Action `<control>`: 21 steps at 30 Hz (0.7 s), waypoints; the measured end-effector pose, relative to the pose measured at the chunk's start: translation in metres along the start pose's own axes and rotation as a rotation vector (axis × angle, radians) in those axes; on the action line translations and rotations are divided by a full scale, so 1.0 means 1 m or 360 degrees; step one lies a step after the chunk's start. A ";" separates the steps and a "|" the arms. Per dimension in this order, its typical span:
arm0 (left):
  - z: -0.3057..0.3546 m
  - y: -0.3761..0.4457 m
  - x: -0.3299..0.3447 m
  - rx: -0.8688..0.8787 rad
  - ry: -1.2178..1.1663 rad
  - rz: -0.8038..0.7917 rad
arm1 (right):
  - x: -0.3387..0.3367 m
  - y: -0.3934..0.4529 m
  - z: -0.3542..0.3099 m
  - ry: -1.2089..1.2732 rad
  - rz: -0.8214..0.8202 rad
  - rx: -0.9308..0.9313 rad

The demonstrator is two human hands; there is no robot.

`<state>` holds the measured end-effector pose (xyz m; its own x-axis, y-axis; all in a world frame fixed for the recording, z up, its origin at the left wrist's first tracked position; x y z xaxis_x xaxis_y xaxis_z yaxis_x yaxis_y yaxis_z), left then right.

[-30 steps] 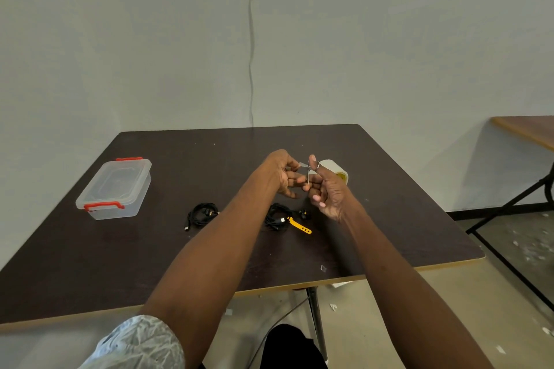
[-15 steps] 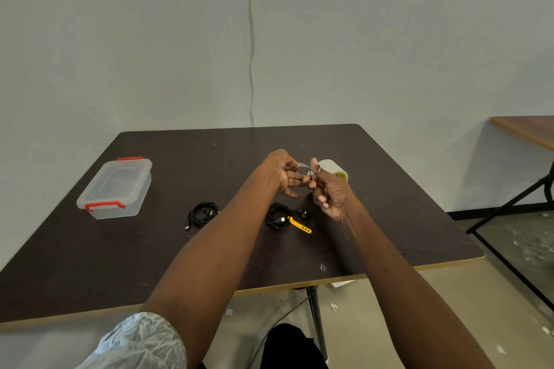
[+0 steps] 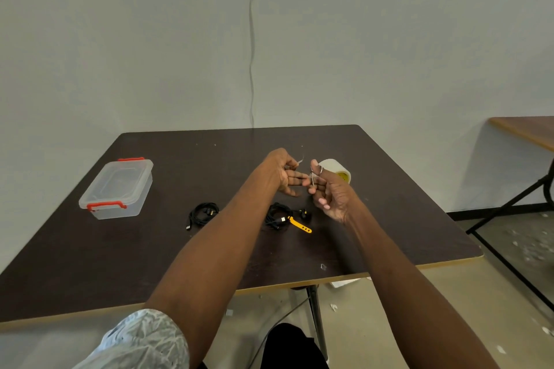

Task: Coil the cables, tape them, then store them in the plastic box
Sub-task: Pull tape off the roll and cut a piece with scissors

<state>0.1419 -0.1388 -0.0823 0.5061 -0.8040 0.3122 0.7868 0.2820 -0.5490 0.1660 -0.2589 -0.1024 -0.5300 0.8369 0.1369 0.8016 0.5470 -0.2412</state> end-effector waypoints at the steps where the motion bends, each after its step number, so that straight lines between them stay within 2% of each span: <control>1: -0.001 0.001 -0.001 0.0004 0.0010 0.0006 | 0.003 -0.003 0.000 -0.0086 -0.0037 0.0015; 6: -0.003 0.005 -0.005 0.0033 0.0064 0.0053 | 0.016 -0.025 0.003 -0.0649 -0.0226 0.0041; 9: -0.006 0.004 -0.002 0.0008 0.0039 0.0002 | 0.006 -0.040 0.001 -0.1188 -0.0152 -0.0004; 11: -0.008 0.001 0.000 0.0001 0.0007 -0.0025 | -0.017 -0.045 -0.004 -0.1693 0.0049 0.0037; 13: -0.008 0.001 0.001 0.0027 -0.0004 -0.0015 | -0.046 -0.051 -0.019 -0.2252 0.0429 0.0085; 15: -0.007 0.000 0.003 0.0084 0.0011 -0.0004 | -0.062 -0.057 -0.031 -0.2601 0.0725 0.0085; 16: -0.006 0.000 0.004 0.0122 0.0006 -0.0002 | -0.065 -0.058 -0.032 -0.2680 0.0768 0.0093; 18: -0.004 -0.002 0.007 0.0190 -0.0019 0.0009 | -0.067 -0.054 -0.028 -0.2753 0.0709 0.0150; 21: -0.003 -0.005 0.009 0.0246 -0.0044 0.0033 | -0.067 -0.044 -0.018 -0.2788 0.0479 0.0227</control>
<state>0.1413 -0.1492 -0.0794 0.5304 -0.7833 0.3244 0.8202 0.3773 -0.4301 0.1719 -0.3388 -0.0836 -0.1067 -0.1491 -0.9830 0.9395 0.3087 -0.1488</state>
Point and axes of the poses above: each hand's wrist, its own y-axis towards the middle knuckle, its own x-axis out of the palm, z = x × y, the point moved 9 cm from there along y, towards the middle knuckle, and after that the axes turned 12 degrees about -y, right-handed, at the moved point
